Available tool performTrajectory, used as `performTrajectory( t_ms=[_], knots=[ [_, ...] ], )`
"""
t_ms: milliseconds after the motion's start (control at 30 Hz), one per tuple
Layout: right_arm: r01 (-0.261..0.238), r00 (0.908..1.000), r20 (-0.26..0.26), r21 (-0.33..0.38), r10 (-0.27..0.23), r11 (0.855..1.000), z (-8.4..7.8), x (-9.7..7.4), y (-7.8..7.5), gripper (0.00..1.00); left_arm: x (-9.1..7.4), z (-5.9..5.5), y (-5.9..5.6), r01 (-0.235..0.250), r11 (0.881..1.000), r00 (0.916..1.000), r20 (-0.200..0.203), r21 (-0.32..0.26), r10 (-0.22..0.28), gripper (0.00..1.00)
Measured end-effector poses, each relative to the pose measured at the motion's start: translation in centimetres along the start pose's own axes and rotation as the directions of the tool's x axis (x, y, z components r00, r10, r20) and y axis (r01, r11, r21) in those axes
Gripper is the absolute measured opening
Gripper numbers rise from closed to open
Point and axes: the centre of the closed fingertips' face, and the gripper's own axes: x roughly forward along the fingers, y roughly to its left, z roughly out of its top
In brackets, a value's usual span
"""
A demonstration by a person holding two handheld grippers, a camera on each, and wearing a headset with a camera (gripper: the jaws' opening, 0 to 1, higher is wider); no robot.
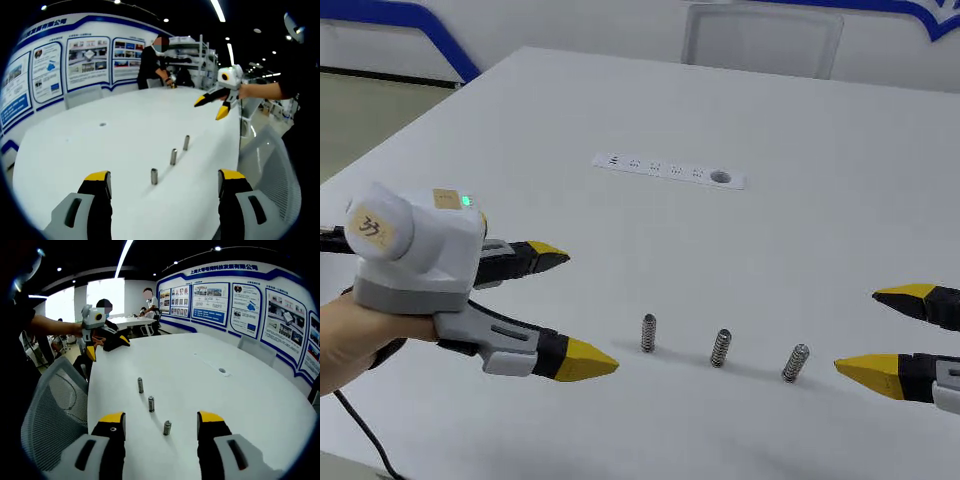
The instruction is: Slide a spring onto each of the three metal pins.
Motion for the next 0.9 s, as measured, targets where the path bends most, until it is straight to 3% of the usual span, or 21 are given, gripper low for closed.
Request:
performTrajectory(
  t_ms=[133, 333, 667, 900],
  knots=[
    [0.003, 0.9995, -0.03, -0.03, -0.003, 1.0, -0.1, -0.5, -0.2, 0.64, 0.1, 0.5, 0.1, 0.0, 1.0, 0.9999, 0.015, 0.0, 0.0, 0.9],
    [-0.004, 0.9996, -0.028, -0.042, 0.003, 0.999, 0.2, -1.0, 0.2, 0.71, 0.3, 0.9, 0.0, 0.002, 1.0, 0.9998, 0.018, 0.012, -0.002, 0.9],
    [-0.028, 0.9959, -0.088, -0.086, 0.02, 0.996, -1.1, -1.1, 1.4, 0.72, 0.5, 0.8, -0.1, -0.001, 1.0, 1.0, 0.006, 0.023, 0.0, 0.9],
    [-0.03, 0.9957, -0.091, -0.108, 0.021, 0.994, -0.5, -0.9, 1.7, 0.72, 0.0, 0.8, 0.0, -0.005, 1.0, 1.0, 0.006, 0.023, 0.005, 0.9]
  ],
)
